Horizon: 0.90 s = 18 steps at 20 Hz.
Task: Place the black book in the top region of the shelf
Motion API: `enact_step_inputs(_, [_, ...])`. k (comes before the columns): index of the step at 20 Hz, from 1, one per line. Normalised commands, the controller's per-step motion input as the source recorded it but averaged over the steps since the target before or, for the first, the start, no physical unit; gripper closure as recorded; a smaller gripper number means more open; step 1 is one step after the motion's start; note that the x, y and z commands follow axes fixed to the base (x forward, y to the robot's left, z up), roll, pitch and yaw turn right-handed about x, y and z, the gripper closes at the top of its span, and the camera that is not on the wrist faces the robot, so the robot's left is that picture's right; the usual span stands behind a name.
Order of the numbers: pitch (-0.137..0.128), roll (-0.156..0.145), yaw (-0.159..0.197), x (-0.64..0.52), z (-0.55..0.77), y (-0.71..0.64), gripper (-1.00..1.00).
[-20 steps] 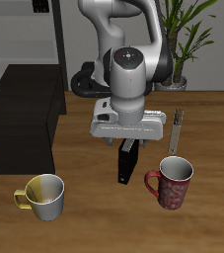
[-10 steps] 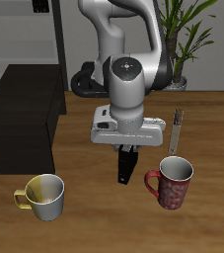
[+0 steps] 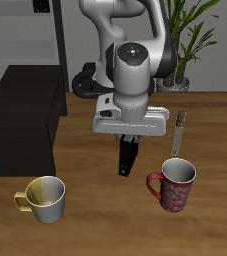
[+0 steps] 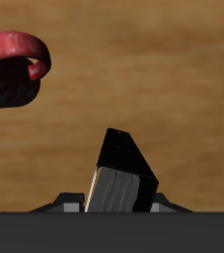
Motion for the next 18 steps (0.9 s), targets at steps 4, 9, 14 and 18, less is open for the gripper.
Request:
enact_step_inputs(4, [-0.048,-0.035,-0.003,-0.22,0.46,-0.07,1.00])
enact_step_inputs(9, [-0.019,-0.040,0.002,-0.21,0.33,0.02,1.00])
enact_step_inputs(14, [-0.023,-0.062,0.047,-0.26,0.37,0.15,1.00])
enact_step_inputs(18, [-0.034,-0.080,0.053,-0.21,0.42,0.00,1.00])
